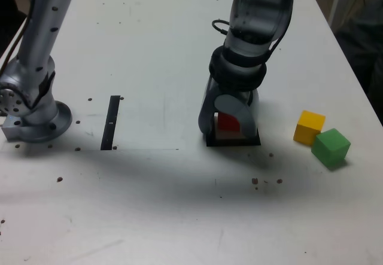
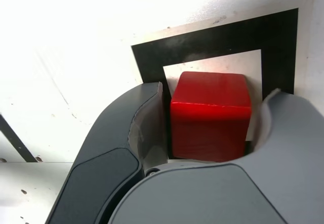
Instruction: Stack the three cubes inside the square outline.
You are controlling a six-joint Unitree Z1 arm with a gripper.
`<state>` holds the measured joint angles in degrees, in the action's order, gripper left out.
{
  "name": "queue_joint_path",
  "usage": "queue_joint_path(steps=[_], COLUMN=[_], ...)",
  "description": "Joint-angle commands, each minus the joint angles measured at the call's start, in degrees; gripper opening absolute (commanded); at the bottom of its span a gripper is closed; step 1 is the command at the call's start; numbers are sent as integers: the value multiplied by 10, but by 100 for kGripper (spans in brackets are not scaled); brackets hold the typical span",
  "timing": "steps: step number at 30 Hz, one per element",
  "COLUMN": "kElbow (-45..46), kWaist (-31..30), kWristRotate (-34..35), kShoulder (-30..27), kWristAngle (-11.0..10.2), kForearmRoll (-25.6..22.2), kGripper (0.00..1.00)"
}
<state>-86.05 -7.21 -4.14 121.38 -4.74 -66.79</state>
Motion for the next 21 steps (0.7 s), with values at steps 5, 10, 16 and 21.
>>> queue_joint_path(steps=[5, 10, 16, 21], kElbow=[-63, -203, -426, -550], kWaist=[-18, -33, -32, -19], kWristRotate=[-1, -19, -74, -102], kShoulder=[-30, -8, 83, 148], kWristAngle=[-10, -23, -19, 0], kForearmRoll=[-48, -142, -251, -269], kGripper=[99, 99, 99, 99])
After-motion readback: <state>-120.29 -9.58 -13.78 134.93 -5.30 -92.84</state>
